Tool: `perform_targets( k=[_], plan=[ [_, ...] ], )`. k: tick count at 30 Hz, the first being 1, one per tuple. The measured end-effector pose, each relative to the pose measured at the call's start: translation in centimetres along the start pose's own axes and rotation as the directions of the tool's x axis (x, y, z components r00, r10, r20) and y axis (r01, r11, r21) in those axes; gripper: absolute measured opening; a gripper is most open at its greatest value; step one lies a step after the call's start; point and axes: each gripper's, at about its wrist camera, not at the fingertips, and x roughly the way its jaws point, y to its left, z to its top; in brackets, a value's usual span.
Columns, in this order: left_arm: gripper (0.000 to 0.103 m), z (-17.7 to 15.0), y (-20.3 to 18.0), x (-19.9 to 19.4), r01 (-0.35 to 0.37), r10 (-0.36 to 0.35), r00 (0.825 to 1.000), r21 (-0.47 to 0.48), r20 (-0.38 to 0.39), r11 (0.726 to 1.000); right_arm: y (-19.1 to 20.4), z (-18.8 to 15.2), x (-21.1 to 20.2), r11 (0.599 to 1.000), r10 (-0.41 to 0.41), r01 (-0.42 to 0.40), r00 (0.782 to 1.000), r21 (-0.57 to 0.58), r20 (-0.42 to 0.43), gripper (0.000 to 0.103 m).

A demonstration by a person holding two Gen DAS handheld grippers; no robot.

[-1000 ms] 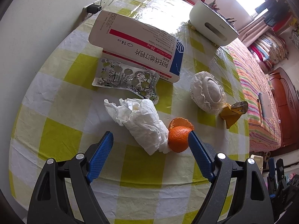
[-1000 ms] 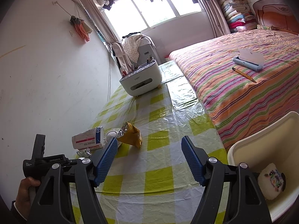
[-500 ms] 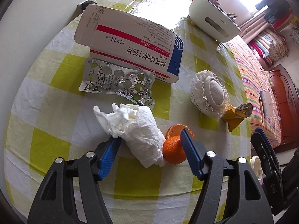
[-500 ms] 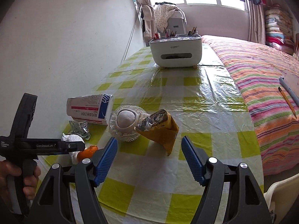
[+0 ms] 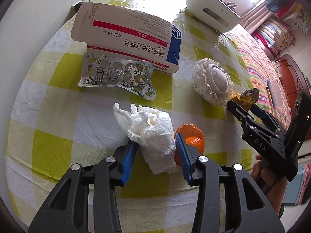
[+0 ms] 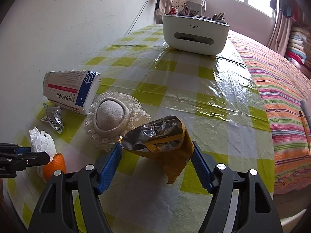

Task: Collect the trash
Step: 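Grasp the white tissue with left tool while right grasps the yellow snack bag, then carry the tissue and snack bag toward the white bin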

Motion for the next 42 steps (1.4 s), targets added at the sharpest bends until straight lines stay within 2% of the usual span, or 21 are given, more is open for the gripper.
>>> perform_targets(
  k=[7,13,17,23,31,42],
  plan=[
    [0.025,-0.8,-0.5,-0.4,-0.007,0.007,1.000,0.033,0.025,0.999,-0.1,-0.2,-0.7,0.999,0.030,-0.032,0.999,0.036,0.039,0.037],
    [0.021,-1.1,-1.7,-1.7,-0.019,0.012,0.995,0.068,0.095,0.998,0.1,-0.6,-2.2,0.995,0.070,-0.075,0.994,0.062,0.087,0.034],
    [0.021,-1.8,-2.9,-3.6,-0.048,0.026,0.982,0.111,0.189,0.993,0.3,-1.0,-3.8,0.992,0.090,-0.101,0.988,0.075,0.129,0.034],
    [0.021,-2.7,-4.8,-5.5,-0.057,0.013,0.962,0.156,0.272,0.986,0.4,-1.7,-6.0,0.989,0.107,-0.122,0.979,0.081,0.176,0.034],
    [0.021,-3.4,-7.0,-6.2,-0.052,-0.014,0.953,0.209,0.304,0.977,0.5,-2.7,-8.4,0.986,0.125,-0.144,0.968,0.078,0.217,0.034],
    [0.021,-4.0,-9.4,-6.3,-0.011,-0.069,0.953,0.261,0.296,0.965,-0.3,-4.6,-11.5,0.982,0.141,-0.169,0.954,0.085,0.263,0.034]
  ],
)
